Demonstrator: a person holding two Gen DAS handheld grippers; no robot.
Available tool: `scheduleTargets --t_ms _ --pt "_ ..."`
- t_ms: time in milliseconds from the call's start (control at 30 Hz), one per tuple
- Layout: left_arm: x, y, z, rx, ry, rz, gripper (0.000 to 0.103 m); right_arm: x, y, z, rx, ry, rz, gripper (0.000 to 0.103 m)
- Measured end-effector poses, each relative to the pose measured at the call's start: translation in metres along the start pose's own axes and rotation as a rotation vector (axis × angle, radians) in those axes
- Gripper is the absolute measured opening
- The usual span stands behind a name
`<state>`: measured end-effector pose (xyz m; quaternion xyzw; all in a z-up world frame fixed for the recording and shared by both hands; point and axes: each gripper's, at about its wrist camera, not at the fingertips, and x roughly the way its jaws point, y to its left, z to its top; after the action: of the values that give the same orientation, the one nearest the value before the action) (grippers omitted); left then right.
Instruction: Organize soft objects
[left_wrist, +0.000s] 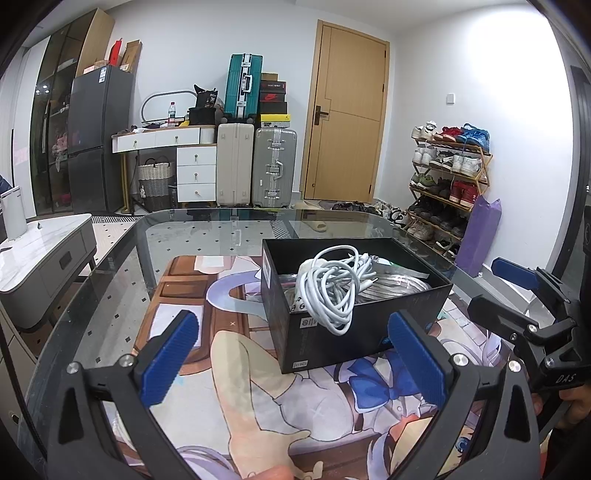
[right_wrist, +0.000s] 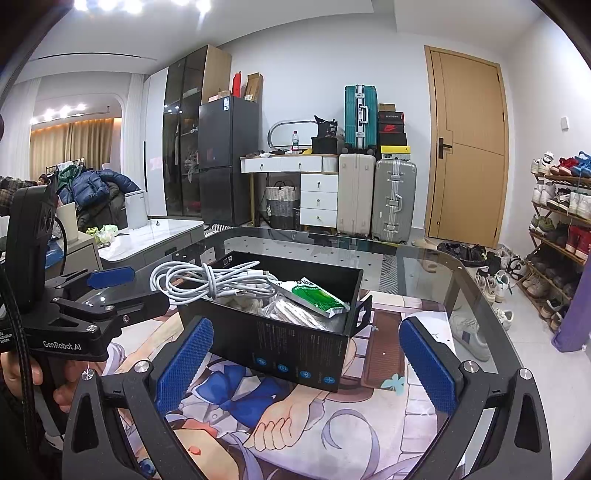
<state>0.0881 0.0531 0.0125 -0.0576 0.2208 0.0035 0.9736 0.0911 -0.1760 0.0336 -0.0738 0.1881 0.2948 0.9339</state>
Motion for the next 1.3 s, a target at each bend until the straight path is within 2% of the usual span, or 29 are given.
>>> scheduleTargets --t_ms 1300 --pt "-0.0015 -0.0011 0.0006 0.004 -0.001 -0.003 0.103 -0.0001 -0.0021 -0.0017 0.003 -0.002 0.001 0.103"
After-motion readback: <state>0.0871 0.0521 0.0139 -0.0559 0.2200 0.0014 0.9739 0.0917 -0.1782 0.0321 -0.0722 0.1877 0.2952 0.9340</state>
